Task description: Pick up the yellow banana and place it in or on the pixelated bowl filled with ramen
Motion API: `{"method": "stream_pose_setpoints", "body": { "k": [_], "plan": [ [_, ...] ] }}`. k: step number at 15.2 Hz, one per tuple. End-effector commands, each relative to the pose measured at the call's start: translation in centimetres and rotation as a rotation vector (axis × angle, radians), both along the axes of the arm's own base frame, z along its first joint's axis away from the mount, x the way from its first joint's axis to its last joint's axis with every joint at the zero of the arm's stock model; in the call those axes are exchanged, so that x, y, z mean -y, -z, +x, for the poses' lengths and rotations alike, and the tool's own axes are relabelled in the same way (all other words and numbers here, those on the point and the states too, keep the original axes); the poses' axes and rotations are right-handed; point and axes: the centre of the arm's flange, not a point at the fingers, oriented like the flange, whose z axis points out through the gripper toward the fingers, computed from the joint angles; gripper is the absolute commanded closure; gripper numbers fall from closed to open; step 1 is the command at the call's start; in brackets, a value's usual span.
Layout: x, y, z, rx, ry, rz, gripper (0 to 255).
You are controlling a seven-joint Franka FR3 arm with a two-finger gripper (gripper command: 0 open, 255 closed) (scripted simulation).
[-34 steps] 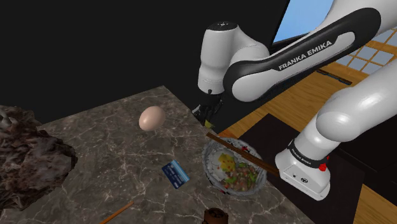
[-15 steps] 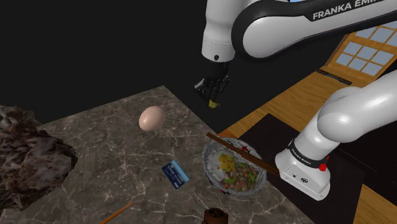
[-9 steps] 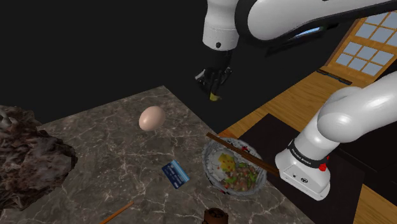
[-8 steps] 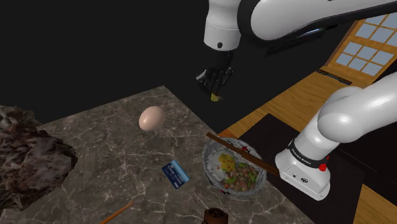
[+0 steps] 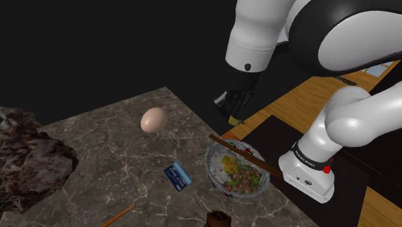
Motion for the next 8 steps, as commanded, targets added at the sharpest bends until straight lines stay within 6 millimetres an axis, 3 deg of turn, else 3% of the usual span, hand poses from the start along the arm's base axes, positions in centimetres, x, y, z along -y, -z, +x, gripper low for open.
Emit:
{"method": "stream_pose_setpoints", "body": {
  "k": [1, 5, 6, 8],
  "plan": [
    [-1.2, 0.0, -2.5, 0.000, 0.001, 0.000, 255],
    [-3.1, 0.2, -7.4, 0.000, 0.001, 0.000, 255],
    [-3.9, 0.2, -9.5, 0.000, 0.001, 0.000, 255],
    [-3.9, 1.3, -9.5, 0.000, 0.001, 0.000, 255]
  ]
}}
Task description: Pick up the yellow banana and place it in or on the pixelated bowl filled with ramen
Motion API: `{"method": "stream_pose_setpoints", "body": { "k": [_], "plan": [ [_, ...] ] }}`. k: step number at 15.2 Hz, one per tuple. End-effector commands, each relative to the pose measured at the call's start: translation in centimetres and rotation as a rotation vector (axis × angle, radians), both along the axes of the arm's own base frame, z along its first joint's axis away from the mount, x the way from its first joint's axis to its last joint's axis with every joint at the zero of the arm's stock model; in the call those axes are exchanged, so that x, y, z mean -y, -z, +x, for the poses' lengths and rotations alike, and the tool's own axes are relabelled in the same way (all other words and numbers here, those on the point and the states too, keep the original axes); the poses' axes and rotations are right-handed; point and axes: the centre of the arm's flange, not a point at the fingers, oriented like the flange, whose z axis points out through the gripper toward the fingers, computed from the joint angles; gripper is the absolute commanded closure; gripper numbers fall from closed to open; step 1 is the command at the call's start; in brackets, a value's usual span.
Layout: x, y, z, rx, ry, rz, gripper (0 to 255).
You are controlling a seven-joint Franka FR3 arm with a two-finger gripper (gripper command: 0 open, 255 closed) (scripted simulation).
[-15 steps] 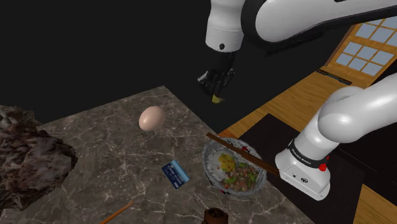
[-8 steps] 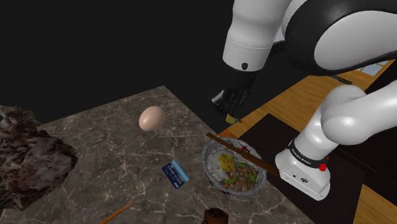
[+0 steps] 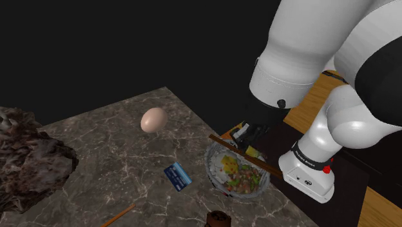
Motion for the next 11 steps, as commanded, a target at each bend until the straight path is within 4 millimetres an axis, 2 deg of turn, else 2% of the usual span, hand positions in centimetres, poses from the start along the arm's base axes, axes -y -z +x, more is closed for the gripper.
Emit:
{"method": "stream_pose_setpoints", "body": {
  "k": [1, 10, 11],
  "plan": [
    [-0.2, 0.9, -0.5, 0.000, 0.001, 0.000, 255],
    [-0.2, 5.7, -0.5, 0.000, 0.001, 0.000, 255],
    [-0.2, 5.7, -0.5, 0.000, 0.001, 0.000, 255]
  ]
}}
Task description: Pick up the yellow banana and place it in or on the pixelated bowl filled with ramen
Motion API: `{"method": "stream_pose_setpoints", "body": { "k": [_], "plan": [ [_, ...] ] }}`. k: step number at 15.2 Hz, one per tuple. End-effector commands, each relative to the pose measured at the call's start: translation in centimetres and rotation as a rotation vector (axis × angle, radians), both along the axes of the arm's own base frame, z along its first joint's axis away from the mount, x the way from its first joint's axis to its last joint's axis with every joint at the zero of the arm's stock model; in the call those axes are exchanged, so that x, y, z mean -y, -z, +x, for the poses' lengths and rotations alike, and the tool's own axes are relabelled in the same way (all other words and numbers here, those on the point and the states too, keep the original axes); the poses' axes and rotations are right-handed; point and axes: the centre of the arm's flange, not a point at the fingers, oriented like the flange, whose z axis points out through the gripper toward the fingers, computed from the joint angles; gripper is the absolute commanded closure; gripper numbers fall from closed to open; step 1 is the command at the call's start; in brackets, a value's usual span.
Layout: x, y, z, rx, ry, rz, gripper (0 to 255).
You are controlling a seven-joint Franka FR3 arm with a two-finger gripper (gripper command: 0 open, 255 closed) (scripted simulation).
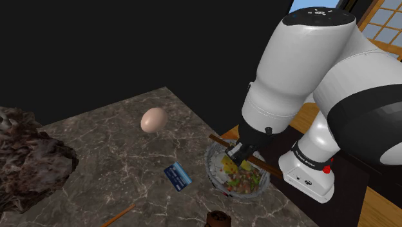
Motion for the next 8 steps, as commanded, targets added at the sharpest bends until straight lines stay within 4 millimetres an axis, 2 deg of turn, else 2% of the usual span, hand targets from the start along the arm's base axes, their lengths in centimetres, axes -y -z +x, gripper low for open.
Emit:
{"method": "stream_pose_setpoints", "body": {
  "k": [1, 7, 8],
  "plan": [
    [0.08, 0.31, -0.05, 0.001, 0.000, 0.000, 255],
    [0.08, 0.31, -0.06, 0.000, 0.000, 0.000, 255],
    [0.08, 0.31, -0.06, 0.000, 0.000, 0.000, 0]
  ]
}}
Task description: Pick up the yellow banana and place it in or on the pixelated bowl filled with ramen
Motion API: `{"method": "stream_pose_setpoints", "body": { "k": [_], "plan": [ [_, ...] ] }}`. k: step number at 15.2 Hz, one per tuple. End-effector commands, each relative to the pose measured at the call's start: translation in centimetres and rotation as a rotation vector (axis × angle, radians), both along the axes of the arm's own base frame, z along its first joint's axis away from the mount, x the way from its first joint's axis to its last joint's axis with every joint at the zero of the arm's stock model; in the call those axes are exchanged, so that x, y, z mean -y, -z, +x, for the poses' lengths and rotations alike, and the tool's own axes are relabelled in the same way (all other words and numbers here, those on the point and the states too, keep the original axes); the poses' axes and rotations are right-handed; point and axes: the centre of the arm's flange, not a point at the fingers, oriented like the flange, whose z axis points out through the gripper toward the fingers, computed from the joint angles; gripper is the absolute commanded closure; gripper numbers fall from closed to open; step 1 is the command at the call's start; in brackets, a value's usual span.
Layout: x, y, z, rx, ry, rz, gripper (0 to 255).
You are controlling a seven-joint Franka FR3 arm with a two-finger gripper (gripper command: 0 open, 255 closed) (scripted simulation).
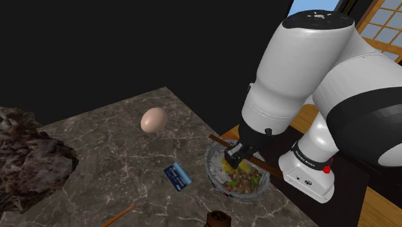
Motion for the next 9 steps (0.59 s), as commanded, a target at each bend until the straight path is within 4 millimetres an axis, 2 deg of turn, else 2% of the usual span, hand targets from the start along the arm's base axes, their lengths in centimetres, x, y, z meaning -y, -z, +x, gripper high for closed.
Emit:
{"method": "stream_pose_setpoints", "body": {
  "k": [1, 5, 9],
  "plan": [
    [0.0, 0.0, 0.0, 0.000, 0.000, 0.000, 0],
    [0.0, 0.0, 0.0, 0.000, 0.000, 0.000, 0],
    [-0.2, -5.0, -0.2, 0.000, 0.000, 0.000, 0]
  ]
}}
